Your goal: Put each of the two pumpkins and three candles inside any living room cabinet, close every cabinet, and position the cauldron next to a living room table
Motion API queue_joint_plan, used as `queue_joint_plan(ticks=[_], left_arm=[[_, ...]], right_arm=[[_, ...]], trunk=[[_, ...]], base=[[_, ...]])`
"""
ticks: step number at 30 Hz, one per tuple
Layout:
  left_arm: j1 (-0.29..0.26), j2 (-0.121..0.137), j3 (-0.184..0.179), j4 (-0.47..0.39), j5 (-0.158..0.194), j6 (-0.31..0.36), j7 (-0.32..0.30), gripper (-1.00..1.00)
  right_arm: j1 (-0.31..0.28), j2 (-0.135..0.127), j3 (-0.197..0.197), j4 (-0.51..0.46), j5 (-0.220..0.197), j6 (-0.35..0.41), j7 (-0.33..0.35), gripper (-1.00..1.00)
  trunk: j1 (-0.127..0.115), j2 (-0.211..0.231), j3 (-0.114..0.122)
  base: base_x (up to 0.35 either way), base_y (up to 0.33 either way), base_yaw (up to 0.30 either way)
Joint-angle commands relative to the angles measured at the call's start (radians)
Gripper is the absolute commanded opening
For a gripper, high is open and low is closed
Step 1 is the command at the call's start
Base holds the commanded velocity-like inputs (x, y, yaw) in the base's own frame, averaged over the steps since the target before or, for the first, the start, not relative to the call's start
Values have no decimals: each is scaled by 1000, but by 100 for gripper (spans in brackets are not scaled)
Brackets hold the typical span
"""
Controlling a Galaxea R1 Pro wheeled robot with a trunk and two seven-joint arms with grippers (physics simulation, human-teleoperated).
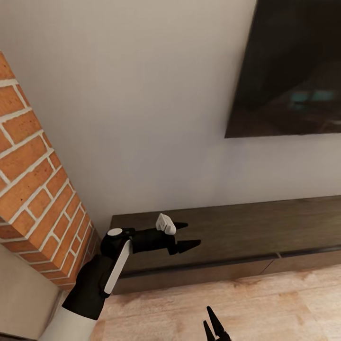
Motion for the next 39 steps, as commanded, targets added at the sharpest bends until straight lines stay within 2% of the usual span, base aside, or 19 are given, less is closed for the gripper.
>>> queue_joint_plan(ticks=[1,3,8,12,19,24,27,33,34,35,39], left_arm=[[0,0,0,0,0,0,0,100],[0,0,0,0,1,0,0,100],[0,-3,-6,-1,1,0,0,100],[0,-3,-22,-1,1,1,-1,100],[0,-6,-45,-5,7,6,-1,100],[-2,-8,-46,-13,43,4,2,100],[-6,-13,-39,-31,52,0,6,100],[-36,-14,29,-39,55,-1,7,100],[-40,-13,65,-39,56,-1,6,100],[-41,-13,80,-39,56,-1,6,100],[-43,-13,104,-40,56,-1,1,100]], right_arm=[[-7,1,-2,-2,0,0,0,100],[-23,2,-14,-3,-1,1,1,100],[-62,6,-158,-6,-1,-2,5,100],[-76,6,-194,-27,-1,-9,3,100],[-81,3,-205,-39,-2,-13,5,100],[-82,3,-204,-23,2,-13,10,100],[-81,4,-204,-20,11,-13,12,100],[-81,6,-200,-19,16,-12,14,100],[-81,6,-200,-19,18,-11,16,100],[-81,6,-200,-19,18,-10,17,100],[-104,4,-200,-19,18,-4,19,100]], trunk=[[4,-7,-3],[12,-21,-10],[31,-56,-25],[46,-84,-38],[73,-133,-60],[92,-168,-75],[104,-189,-85],[127,-231,-104],[130,-238,-107],[134,-245,-110],[150,-273,-122]], base=[[0,0,0],[0,0,0],[0,0,0],[0,0,0],[0,0,0],[0,0,0],[0,0,0],[0,0,0],[0,0,0],[0,0,0],[0,0,0]])
